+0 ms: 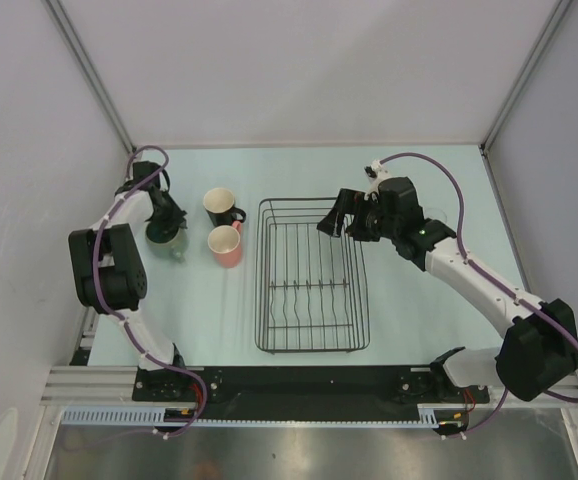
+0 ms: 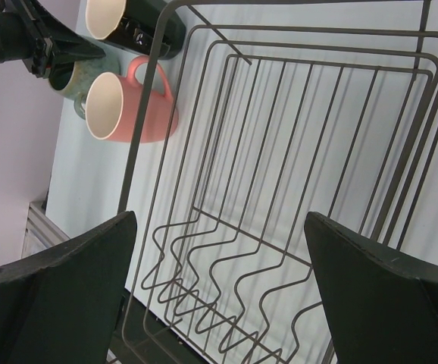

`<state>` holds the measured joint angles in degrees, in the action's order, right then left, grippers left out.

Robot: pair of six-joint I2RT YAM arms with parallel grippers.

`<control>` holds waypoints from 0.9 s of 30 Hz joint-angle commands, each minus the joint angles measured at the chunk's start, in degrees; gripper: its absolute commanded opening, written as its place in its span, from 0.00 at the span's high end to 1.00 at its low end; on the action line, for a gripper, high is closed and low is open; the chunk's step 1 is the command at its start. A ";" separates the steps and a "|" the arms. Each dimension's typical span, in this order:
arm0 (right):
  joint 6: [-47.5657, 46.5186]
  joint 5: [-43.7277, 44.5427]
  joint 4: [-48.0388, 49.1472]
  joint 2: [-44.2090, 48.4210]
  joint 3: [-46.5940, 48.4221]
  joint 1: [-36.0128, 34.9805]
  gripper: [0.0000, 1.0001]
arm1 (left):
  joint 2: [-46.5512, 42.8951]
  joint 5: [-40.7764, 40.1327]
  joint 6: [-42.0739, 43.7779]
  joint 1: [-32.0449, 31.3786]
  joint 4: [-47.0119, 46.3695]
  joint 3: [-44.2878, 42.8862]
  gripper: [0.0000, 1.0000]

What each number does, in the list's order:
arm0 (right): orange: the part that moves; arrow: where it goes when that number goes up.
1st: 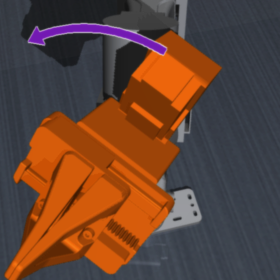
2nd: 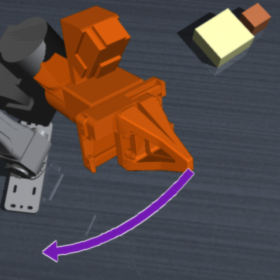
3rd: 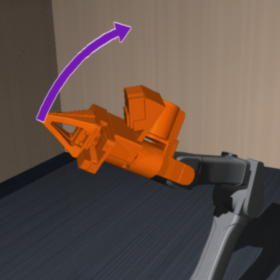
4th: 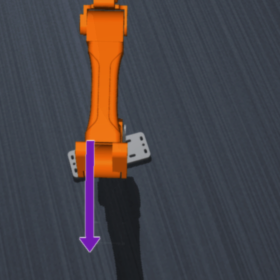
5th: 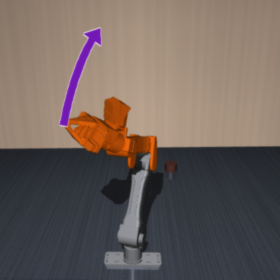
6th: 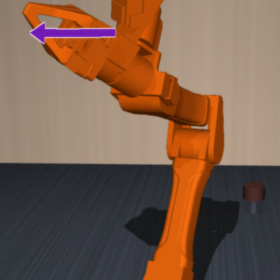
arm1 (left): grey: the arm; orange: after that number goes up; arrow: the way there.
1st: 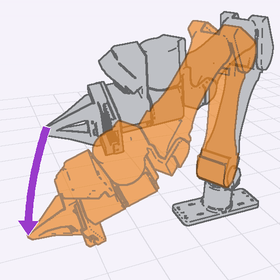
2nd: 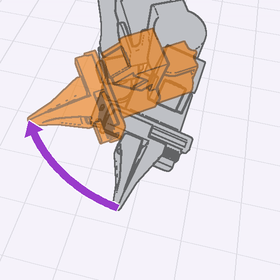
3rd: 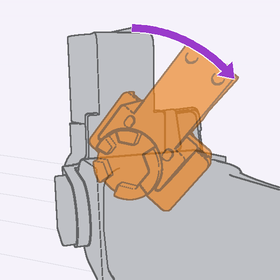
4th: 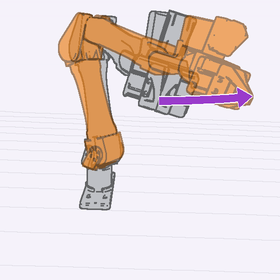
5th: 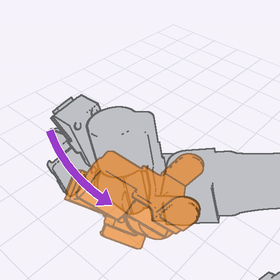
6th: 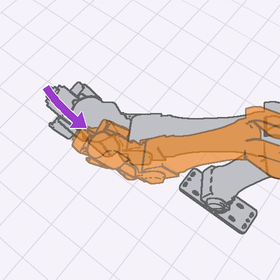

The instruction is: Unload the cups from the dish rack

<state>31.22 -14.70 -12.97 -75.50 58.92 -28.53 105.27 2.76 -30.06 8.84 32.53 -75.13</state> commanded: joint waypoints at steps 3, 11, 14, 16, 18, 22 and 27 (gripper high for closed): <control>-0.81 -0.33 1.99 -0.96 1.82 0.06 0.02 | 0.55 -2.24 -0.35 1.09 -0.11 -4.31 0.92; -0.46 -0.94 2.95 -1.75 1.73 -0.20 0.02 | -2.44 -2.24 -0.61 1.09 0.69 -4.32 0.54; -0.55 -1.12 3.22 -1.84 1.55 -0.29 0.02 | -3.93 -2.15 -0.35 1.09 0.78 -4.84 0.43; -0.46 -1.21 3.13 -1.84 1.55 -0.29 0.02 | -5.42 -1.89 -0.61 1.09 1.65 -5.63 0.37; -0.55 -1.21 3.22 -1.66 1.55 -0.56 0.02 | -6.92 -1.80 -0.87 1.09 2.01 -6.78 0.35; -0.81 -0.86 2.87 -1.75 1.90 -0.47 0.02 | -12.01 0.66 -1.05 0.74 1.49 -8.27 0.33; -1.51 0.46 1.81 -1.40 2.26 -0.82 0.02 | -18.25 0.93 0.26 -3.29 0.25 -8.63 0.31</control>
<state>31.18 -15.44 -11.73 -77.32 58.92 -28.82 93.89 2.76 -30.17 8.73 34.59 -81.30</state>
